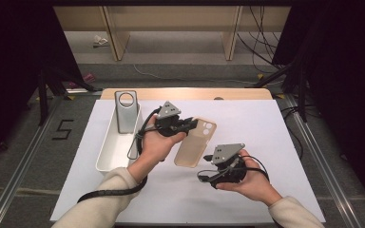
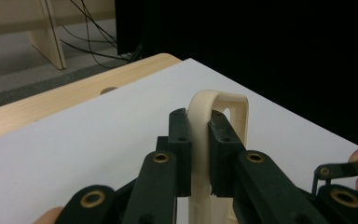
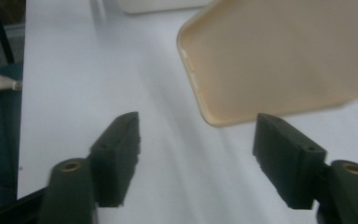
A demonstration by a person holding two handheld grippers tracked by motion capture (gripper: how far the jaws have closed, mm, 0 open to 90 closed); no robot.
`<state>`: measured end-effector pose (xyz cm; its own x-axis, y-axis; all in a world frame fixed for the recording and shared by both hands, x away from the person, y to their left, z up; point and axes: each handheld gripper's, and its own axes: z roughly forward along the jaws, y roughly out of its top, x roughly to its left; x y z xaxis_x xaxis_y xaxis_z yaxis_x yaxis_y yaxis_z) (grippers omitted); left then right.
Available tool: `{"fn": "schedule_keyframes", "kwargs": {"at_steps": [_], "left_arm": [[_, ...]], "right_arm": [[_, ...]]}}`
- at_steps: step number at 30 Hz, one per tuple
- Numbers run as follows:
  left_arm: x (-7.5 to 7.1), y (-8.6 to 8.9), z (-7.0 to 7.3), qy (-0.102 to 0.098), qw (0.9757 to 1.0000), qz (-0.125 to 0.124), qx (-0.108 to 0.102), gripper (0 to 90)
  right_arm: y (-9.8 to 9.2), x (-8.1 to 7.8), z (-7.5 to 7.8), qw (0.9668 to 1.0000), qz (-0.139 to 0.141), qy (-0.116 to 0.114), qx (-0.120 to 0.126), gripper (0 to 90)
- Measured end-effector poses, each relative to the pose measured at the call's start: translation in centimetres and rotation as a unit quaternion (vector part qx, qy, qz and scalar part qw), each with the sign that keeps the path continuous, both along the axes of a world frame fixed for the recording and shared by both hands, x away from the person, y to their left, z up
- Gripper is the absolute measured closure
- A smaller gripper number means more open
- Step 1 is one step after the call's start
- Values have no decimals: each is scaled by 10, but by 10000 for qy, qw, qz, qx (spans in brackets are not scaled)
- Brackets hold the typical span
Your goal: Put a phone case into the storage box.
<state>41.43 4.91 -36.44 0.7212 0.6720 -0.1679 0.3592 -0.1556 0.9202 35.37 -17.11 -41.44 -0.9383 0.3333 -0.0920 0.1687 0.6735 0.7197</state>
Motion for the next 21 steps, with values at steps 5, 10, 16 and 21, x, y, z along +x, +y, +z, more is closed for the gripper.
{"fn": "schedule_keyframes", "kwargs": {"at_steps": [5,10,16,21], "left_arm": [[-3,17,-1,-240,9996,122,-106,813],[-7,32,-1,-374,9989,213,-209,812],[-13,48,-1,-570,9977,263,-242,812],[-17,56,-2,-687,9968,321,-250,811]], "right_arm": [[-10,1,2,9993,-300,-19,241,264],[-20,5,3,9973,-593,-73,420,226],[-30,10,2,9939,-950,-96,556,185],[-36,13,2,9901,-1195,-74,727,176]]}}
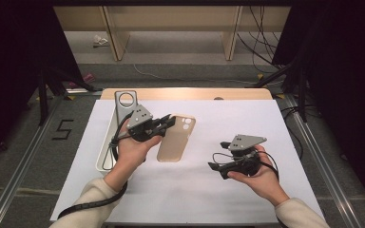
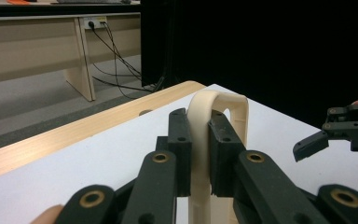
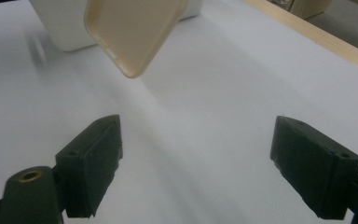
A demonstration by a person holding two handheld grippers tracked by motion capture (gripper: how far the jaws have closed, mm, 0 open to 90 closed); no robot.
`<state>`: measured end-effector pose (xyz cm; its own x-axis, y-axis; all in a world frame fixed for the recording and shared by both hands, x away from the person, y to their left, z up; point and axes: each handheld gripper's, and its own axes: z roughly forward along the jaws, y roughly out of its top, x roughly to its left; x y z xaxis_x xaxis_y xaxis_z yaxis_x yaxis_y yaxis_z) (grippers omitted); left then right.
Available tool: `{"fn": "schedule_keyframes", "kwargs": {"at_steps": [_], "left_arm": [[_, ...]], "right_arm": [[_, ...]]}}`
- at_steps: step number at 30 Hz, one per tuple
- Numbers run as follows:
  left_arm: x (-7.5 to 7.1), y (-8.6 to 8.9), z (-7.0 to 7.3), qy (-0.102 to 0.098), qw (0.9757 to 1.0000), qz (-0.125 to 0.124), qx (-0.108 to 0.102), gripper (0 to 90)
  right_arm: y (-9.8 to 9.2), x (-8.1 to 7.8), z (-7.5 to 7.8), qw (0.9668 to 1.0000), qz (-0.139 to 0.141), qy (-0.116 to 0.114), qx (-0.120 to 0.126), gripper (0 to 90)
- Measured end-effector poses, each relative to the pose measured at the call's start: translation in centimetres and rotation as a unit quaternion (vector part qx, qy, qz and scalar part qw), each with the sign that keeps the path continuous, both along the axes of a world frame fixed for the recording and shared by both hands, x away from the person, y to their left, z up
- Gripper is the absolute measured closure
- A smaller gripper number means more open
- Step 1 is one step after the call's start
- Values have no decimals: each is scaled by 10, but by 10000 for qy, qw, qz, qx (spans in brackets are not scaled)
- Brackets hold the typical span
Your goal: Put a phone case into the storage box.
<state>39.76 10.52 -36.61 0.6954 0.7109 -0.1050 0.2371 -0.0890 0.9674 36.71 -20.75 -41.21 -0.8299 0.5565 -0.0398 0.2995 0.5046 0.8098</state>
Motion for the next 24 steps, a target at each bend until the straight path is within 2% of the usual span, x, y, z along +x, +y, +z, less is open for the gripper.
{"fn": "schedule_keyframes", "kwargs": {"at_steps": [10,17,24], "left_arm": [[-2,14,2,-32,9999,102,-125,811],[-2,22,5,-73,9997,184,-158,811],[-1,27,7,-110,9996,211,-166,811]], "right_arm": [[-13,1,1,9997,-209,6,140,176],[-24,2,2,9986,-378,22,362,172],[-34,1,3,9962,-590,18,641,170]]}}
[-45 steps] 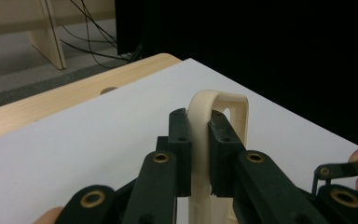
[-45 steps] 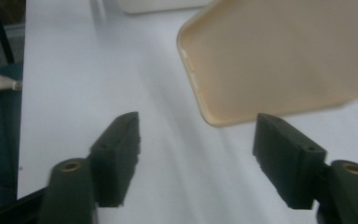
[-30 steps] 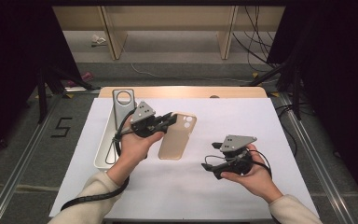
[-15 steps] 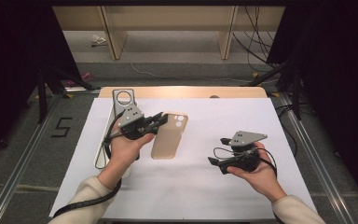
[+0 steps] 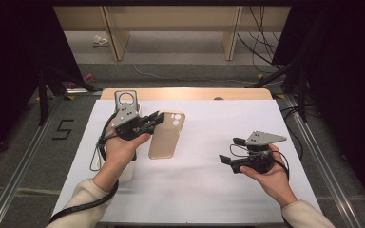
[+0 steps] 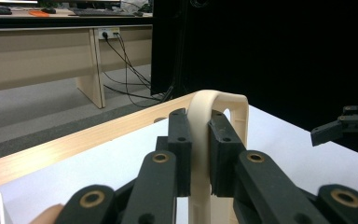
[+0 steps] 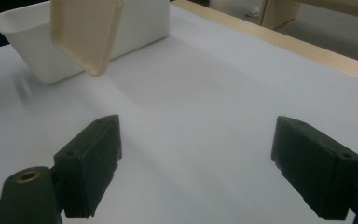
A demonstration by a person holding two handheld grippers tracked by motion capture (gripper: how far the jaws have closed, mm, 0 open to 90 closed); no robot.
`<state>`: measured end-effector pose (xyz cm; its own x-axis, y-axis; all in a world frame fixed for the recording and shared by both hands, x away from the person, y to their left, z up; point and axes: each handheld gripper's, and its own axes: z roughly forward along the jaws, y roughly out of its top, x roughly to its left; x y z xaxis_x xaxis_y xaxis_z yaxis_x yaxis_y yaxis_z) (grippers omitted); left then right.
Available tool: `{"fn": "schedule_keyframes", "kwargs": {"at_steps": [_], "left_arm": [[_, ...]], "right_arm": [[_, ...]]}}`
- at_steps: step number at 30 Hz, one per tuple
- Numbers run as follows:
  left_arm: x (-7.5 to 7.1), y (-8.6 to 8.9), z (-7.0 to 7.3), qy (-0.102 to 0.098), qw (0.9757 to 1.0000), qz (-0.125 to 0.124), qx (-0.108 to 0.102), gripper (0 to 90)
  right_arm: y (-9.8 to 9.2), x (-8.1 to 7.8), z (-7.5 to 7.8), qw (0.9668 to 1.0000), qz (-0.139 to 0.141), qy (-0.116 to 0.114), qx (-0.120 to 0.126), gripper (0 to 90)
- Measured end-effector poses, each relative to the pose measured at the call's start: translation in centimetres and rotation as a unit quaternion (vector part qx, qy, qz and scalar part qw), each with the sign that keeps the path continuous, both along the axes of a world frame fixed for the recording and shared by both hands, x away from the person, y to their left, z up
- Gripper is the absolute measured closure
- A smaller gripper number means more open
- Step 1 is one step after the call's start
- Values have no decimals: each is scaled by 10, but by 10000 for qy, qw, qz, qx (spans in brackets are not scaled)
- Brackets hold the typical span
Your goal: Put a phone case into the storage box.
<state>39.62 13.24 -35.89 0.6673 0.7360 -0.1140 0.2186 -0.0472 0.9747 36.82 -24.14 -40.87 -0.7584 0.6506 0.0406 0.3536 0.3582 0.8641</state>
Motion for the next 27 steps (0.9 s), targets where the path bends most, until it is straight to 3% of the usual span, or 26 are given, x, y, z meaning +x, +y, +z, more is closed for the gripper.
{"fn": "schedule_keyframes", "kwargs": {"at_steps": [27], "left_arm": [[6,25,20,-206,9995,227,-48,811]], "right_arm": [[-9,1,-1,9992,-286,73,276,166]]}}
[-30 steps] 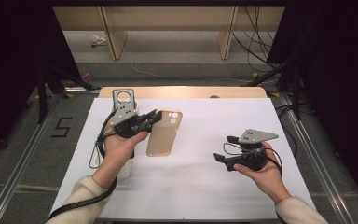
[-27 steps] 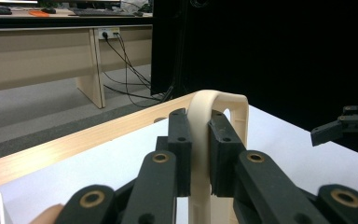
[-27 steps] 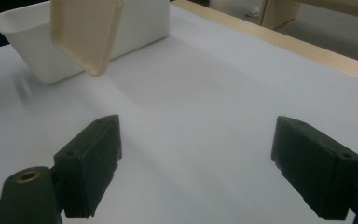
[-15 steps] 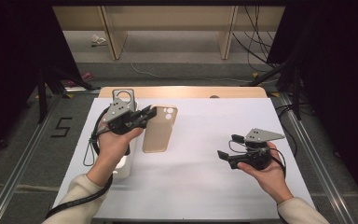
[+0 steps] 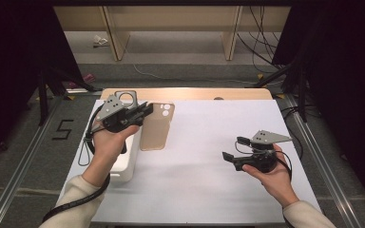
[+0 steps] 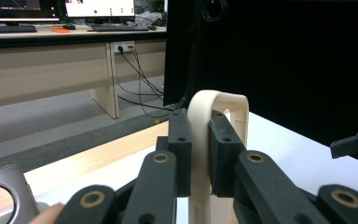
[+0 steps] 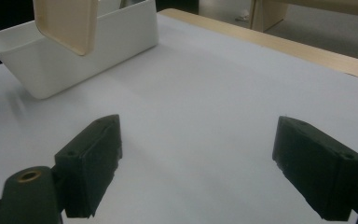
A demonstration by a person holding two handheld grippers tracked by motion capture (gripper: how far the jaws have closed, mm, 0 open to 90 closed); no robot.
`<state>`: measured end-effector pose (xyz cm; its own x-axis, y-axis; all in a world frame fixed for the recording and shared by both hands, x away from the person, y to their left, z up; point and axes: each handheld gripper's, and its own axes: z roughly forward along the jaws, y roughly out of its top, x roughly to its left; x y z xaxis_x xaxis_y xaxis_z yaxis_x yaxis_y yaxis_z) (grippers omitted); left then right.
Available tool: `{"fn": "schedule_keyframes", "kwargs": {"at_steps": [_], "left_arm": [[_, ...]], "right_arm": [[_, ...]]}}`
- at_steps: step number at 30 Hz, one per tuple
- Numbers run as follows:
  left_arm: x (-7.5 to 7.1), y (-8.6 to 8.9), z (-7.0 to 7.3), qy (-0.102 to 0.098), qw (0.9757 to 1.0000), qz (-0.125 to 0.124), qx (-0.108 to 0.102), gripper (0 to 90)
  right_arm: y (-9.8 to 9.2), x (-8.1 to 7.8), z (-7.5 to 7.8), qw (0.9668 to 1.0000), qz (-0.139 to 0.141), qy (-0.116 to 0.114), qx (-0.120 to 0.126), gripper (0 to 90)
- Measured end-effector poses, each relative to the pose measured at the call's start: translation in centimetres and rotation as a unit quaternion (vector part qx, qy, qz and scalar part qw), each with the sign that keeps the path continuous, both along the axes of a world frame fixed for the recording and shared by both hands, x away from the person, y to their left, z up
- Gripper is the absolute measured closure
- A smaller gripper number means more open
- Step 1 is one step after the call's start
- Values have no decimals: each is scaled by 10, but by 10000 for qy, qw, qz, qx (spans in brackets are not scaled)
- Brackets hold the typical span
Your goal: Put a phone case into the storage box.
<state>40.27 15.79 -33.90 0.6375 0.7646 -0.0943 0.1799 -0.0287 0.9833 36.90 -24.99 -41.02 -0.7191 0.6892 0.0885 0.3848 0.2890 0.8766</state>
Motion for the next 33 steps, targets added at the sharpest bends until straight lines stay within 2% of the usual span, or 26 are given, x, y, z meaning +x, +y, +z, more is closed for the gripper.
{"fn": "schedule_keyframes", "kwargs": {"at_steps": [19,26,33], "left_arm": [[16,21,15,-51,9999,101,107,811],[21,29,20,-37,9998,169,67,812],[30,40,20,69,9996,264,-44,812]], "right_arm": [[0,1,-2,9999,-104,34,59,166],[0,1,-2,9999,-128,41,66,166],[-1,1,-2,9999,-149,48,64,166]]}}
